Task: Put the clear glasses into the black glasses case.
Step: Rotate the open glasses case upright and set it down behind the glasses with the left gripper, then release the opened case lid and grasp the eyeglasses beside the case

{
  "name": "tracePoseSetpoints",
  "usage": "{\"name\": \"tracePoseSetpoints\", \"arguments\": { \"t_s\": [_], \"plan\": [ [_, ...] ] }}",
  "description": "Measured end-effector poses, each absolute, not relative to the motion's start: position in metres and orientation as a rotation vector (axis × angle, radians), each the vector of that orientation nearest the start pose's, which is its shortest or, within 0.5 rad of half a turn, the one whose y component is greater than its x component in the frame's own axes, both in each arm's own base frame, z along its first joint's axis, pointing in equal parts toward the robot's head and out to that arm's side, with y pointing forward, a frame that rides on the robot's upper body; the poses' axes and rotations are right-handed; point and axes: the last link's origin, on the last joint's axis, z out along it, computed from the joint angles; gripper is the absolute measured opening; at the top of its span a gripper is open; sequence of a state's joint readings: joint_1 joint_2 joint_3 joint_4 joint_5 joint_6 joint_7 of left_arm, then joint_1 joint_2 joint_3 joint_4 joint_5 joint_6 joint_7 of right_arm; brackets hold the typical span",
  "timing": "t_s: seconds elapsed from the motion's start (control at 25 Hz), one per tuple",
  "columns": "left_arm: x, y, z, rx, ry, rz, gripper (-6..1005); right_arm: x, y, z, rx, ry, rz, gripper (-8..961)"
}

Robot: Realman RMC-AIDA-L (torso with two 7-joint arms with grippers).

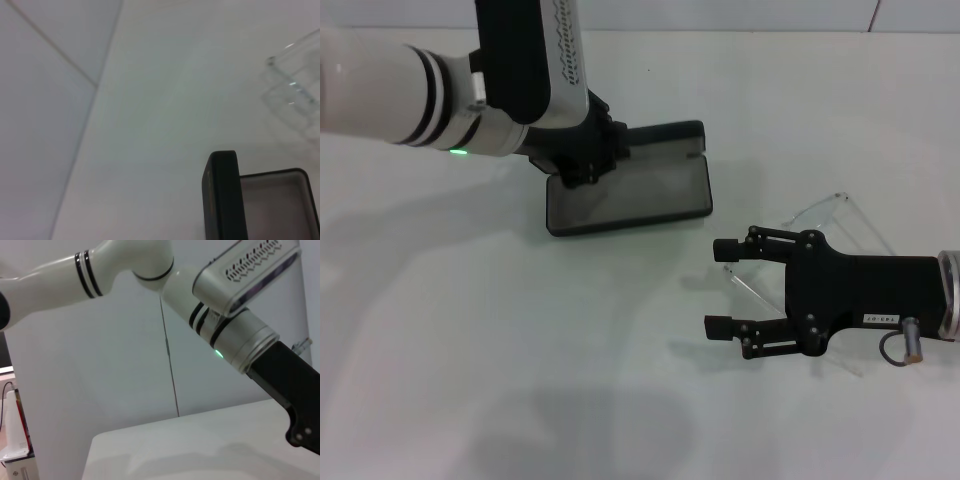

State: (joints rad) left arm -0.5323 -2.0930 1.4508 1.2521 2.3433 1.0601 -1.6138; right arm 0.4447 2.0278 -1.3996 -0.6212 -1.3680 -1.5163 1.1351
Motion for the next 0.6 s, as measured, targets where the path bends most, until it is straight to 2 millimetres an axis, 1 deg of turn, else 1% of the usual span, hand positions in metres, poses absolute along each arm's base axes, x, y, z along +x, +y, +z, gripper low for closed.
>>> {"name": "tracePoseSetpoints", "arguments": {
  "t_s": [0.2, 0.28, 0.36, 0.48, 0.6],
  "plan": [
    [-0.17, 0.386, -0.027, -2.602, 0.256, 0.214, 249, 0.219, 0.295, -0.044, -2.9, 0.228, 0.951, 841],
    [-0.169, 0.387, -0.027, -2.603, 0.215, 0.215, 252, 0.218, 0.296, -0.045, -2.899, 0.225, 0.949, 841],
    [-0.169, 0.387, -0.029, -2.608, 0.202, 0.246, 255, 0.217, 0.297, -0.044, -2.9, 0.222, 0.949, 841],
    [-0.17, 0.385, -0.034, -2.614, 0.227, 0.3, 259, 0.217, 0.297, -0.044, -2.899, 0.22, 0.949, 841],
    [-0.17, 0.383, -0.038, -2.626, 0.237, 0.314, 264, 0.217, 0.298, -0.044, -2.895, 0.22, 0.949, 842]
  ]
}}
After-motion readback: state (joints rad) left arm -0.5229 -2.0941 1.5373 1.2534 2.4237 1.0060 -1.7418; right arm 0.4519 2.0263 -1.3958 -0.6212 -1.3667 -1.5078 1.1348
